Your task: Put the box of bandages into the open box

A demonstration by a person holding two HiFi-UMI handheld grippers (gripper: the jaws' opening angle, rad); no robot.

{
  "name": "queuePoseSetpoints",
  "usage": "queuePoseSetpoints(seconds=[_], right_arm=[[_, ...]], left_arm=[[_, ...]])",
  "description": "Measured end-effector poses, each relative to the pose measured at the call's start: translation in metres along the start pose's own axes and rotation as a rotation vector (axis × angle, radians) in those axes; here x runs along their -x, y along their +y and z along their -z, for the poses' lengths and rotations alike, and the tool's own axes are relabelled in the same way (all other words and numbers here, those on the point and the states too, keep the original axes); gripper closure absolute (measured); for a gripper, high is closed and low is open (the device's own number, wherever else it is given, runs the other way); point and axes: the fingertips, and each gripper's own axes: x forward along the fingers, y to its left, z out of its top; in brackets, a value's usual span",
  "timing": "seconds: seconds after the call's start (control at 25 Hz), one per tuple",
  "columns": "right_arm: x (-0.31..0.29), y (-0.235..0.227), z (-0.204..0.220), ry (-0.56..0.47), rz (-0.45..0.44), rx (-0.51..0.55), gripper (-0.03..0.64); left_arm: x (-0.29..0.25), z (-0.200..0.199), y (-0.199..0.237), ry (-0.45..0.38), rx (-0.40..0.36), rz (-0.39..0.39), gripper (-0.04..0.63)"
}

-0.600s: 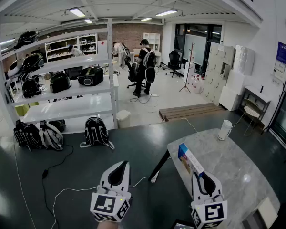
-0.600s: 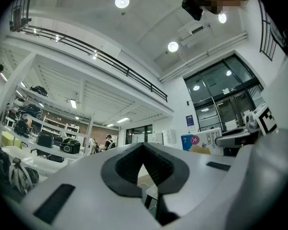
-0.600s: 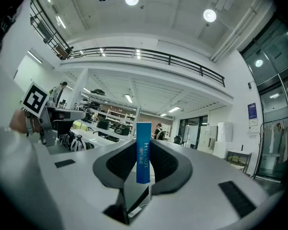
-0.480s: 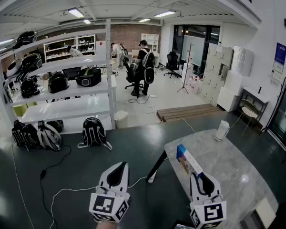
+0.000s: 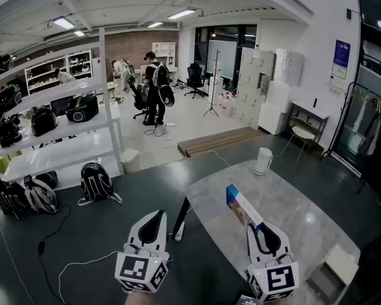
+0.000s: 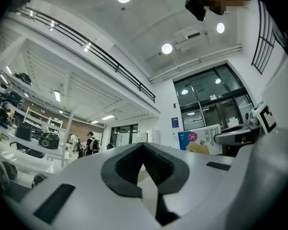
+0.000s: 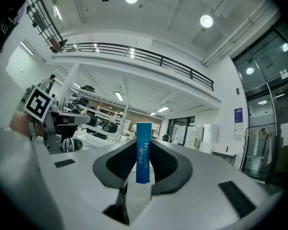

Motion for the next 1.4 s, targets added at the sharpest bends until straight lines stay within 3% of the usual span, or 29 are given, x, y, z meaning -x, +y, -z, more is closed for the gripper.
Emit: queuePoseSetpoints(seconds=[0.48,0.96,1.4], right_arm=[[0.058,-0.097,0.026,0.041,0.201,-0.042,0.517],[0.088,-0.146,0.045,0.024,0.263,-0.075,0.517],[0.144,-0.233,0.069,0.051,0.331,-0.064,0.517]], left_arm=[[-0.063,0.024,-0.114,0.031,0.026,0.243,0.586],[-0.09,0.036,-0.17,0.067,0.027,0.298,0.586],[-0.129,0.048,-0.287,0.059,0.037,0.395,0.585]])
